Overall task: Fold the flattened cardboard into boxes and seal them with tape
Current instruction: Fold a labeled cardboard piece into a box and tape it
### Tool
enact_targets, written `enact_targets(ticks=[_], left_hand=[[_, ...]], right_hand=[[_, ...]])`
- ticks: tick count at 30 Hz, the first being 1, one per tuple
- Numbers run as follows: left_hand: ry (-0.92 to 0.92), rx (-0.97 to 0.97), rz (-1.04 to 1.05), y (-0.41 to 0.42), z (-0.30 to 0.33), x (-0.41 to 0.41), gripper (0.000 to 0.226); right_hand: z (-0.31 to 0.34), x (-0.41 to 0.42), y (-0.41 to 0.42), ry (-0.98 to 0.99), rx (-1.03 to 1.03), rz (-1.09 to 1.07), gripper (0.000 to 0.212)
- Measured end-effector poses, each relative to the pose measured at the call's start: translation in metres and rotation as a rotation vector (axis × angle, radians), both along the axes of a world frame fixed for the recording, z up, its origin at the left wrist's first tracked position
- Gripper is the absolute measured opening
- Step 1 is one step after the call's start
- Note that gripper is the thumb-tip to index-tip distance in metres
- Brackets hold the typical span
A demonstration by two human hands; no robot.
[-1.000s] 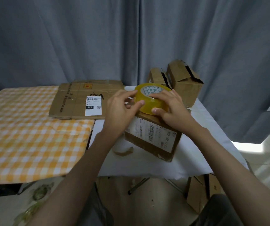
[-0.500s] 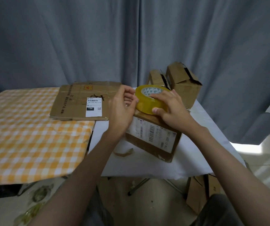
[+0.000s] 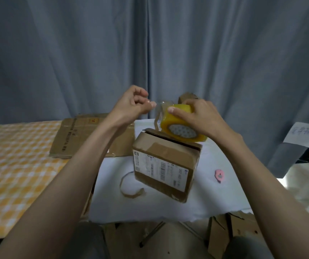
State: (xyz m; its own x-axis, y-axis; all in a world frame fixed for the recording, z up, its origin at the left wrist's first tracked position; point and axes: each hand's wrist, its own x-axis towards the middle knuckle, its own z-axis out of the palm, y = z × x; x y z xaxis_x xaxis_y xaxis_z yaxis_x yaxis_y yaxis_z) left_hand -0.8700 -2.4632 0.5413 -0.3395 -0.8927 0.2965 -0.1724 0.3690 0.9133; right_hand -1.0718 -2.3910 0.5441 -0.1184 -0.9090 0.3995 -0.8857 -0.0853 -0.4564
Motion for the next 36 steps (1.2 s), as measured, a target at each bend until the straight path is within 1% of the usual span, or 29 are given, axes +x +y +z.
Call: enact_targets(ticks=[1,2,4,5,7,10,13,16,20,22,24,25,26,29,31,33,36], left_hand=[[0.005,0.013,-0.013,0.0,0.001,-0.001,0.032],[0.027,0.033,-0.02,-0.001,0.001,-0.002,0.03],[0.092,0.083,-0.009,-0.007,0.002,-0.001,0.025],[0.113,0.106,0.004,-0.011,0.002,0.001,0.024],[0.104,0.14,0.032,-0.021,0.002,0.005,0.023],[0.125,0.19,0.065,-0.03,-0.001,0.008,0.024],[0.133,0.239,0.076,-0.039,-0.005,0.015,0.025],[0.069,0.277,0.086,-0.043,-0.012,0.021,0.029],[0.015,0.327,0.107,-0.046,-0.032,0.019,0.03],[0.019,0.32,0.153,-0.05,-0.043,0.019,0.033],[0.024,0.307,0.185,-0.055,-0.052,0.02,0.036],[0.02,0.306,0.19,-0.057,-0.055,0.021,0.036],[0.01,0.306,0.195,-0.059,-0.059,0.021,0.036],[-0.045,0.306,0.227,-0.063,-0.071,0.024,0.035],[-0.03,0.339,0.21,-0.066,-0.081,0.027,0.035],[0.002,0.378,0.179,-0.067,-0.09,0.029,0.035],[0.067,0.413,0.153,-0.069,-0.099,0.03,0.03]], right_hand=[[0.002,-0.002,0.004,-0.095,0.056,0.008,0.062],[0.005,-0.003,0.007,-0.139,0.102,0.022,0.068],[0.01,-0.006,0.012,-0.094,0.169,0.062,0.076],[0.011,-0.008,0.012,-0.05,0.176,0.079,0.075],[0.011,-0.007,0.011,0.02,0.121,0.062,0.062],[0.011,0.001,0.009,0.007,-0.046,-0.029,0.044],[0.007,0.006,0.009,0.046,-0.166,-0.023,0.042],[-0.004,0.008,0.01,0.074,-0.12,0.012,0.046],[-0.014,0.012,0.008,0.101,-0.048,0.044,0.041],[-0.017,0.01,0.004,0.122,-0.019,0.049,0.052],[-0.023,0.007,-0.001,0.057,0.005,0.064,0.068],[-0.028,0.005,-0.002,0.002,0.0,0.065,0.071],[-0.036,0.005,-0.002,-0.057,-0.014,0.055,0.07],[-0.064,0.003,0.002,-0.251,-0.077,0.007,0.052],[-0.082,0.003,0.006,-0.353,-0.144,0.016,0.044],[-0.093,0.004,0.007,-0.429,-0.183,0.035,0.041],[-0.103,0.005,0.004,-0.492,-0.232,0.067,0.039]])
